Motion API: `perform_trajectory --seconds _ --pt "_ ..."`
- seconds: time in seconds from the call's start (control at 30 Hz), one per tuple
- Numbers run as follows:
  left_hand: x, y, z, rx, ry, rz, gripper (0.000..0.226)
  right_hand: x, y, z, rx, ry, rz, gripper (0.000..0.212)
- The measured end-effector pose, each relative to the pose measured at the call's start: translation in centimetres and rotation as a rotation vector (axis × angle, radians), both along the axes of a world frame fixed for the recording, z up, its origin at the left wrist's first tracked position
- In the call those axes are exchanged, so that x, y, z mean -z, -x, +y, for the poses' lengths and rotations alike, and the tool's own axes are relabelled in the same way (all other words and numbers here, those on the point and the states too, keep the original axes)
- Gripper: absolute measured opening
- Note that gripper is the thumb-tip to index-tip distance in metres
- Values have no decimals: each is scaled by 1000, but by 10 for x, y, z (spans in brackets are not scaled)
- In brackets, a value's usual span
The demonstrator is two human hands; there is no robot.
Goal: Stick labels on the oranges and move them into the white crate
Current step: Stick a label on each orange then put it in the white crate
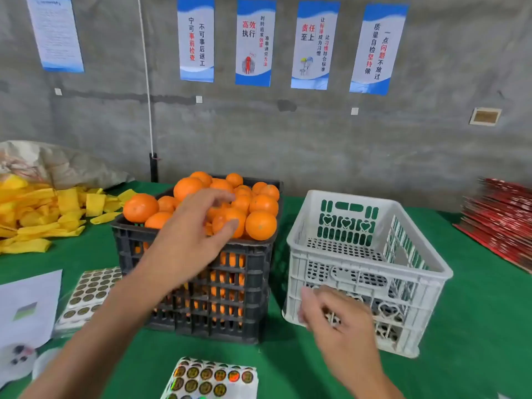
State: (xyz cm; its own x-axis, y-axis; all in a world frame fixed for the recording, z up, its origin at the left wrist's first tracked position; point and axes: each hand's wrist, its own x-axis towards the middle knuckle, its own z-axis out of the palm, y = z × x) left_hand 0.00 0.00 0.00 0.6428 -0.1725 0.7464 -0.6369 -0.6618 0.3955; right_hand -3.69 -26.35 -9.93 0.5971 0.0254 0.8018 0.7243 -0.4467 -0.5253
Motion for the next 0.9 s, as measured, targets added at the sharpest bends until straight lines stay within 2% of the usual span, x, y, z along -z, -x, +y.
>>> perform_trajectory --seconds 0.07,0.13,0.2,0.3,0.37,0.47,0.57,0.9 --pt "-12 -40 -10 -84 -241 71 51 0 -12 21 -41 24 105 43" --pt "-12 -69 -13 -131 -373 201 56 10 -27 39 -81 72 206 43" --pt "0 -83 -14 -126 -408 264 55 32 -38 50 -126 127 283 36" --pt "14 -87 -14 -58 -280 355 56 64 -41 62 -156 344 457 29" --pt "18 -85 -18 -59 -199 324 59 89 -40 69 -168 518 610 48" --pt "25 -81 -20 -83 -188 283 63 128 -35 73 -248 697 687 86" --pt "27 -83 -20 -97 -164 263 54 150 -37 66 -270 778 718 100" --pt "34 -88 -19 -139 -140 159 49 154 -59 -2 -259 734 681 69"
